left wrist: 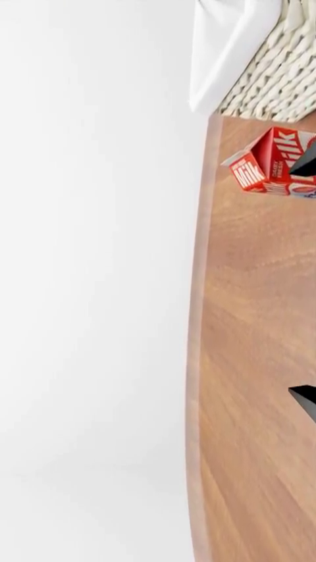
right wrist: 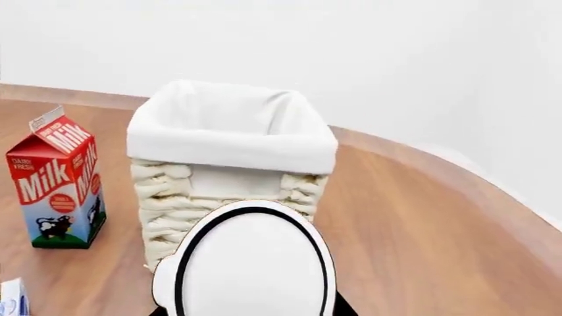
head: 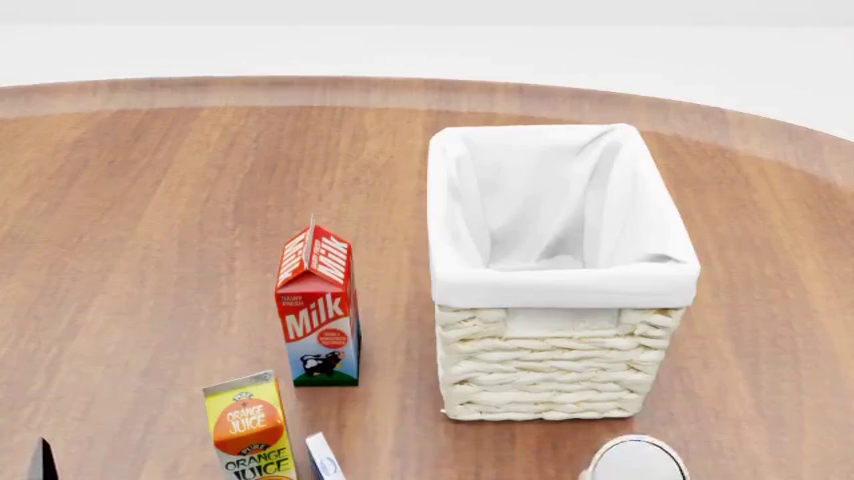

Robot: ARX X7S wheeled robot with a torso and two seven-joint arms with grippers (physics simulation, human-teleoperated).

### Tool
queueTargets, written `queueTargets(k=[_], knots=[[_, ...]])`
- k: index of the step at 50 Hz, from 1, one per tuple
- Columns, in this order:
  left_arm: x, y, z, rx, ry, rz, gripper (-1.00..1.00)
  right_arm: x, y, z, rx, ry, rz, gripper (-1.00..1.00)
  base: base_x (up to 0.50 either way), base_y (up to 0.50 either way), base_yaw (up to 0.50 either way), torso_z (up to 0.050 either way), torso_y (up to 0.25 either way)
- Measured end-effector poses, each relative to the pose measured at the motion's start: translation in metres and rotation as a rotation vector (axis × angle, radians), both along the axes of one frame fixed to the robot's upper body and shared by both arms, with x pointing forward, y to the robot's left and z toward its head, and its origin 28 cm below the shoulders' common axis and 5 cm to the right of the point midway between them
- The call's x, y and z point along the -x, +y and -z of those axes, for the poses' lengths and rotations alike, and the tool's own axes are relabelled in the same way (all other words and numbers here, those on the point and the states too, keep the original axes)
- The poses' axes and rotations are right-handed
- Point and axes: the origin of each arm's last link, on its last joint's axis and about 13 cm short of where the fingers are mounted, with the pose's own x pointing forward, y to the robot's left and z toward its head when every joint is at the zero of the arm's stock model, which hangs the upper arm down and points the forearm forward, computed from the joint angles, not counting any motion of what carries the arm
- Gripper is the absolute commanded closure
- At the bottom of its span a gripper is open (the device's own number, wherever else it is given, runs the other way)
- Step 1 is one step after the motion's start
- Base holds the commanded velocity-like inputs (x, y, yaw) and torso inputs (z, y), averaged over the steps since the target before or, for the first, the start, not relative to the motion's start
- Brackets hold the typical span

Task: Pick up the alphabet soup, and put it in the basket.

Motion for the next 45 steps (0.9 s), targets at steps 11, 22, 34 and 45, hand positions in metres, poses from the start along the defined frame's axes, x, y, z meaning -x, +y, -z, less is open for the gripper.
queueTargets(k=[11, 22, 34, 45], knots=[[0.001, 0.000, 0.001, 0.004, 0.003, 0.004, -1.00, -0.005, 0.000, -0.018, 0.015, -0.145, 0.015, 1.00, 0.00, 0.00, 0.00, 0.000, 0.000], [0.001, 0.001, 0.002, 0.005, 0.003, 0.004, -1.00, -0.023, 0.001, -0.040, 0.020, -0.252, 0.008, 1.00, 0.00, 0.00, 0.00, 0.000, 0.000], [0.001, 0.001, 0.001, 0.004, 0.003, 0.007, -1.00, -0.051, 0.005, -0.068, 0.010, -0.291, -0.035, 1.00, 0.00, 0.00, 0.00, 0.000, 0.001], [-0.001, 0.000, 0.001, 0.007, 0.001, 0.012, -1.00, -0.093, 0.005, -0.090, -0.022, -0.296, -0.055, 1.00, 0.00, 0.00, 0.00, 0.000, 0.001]])
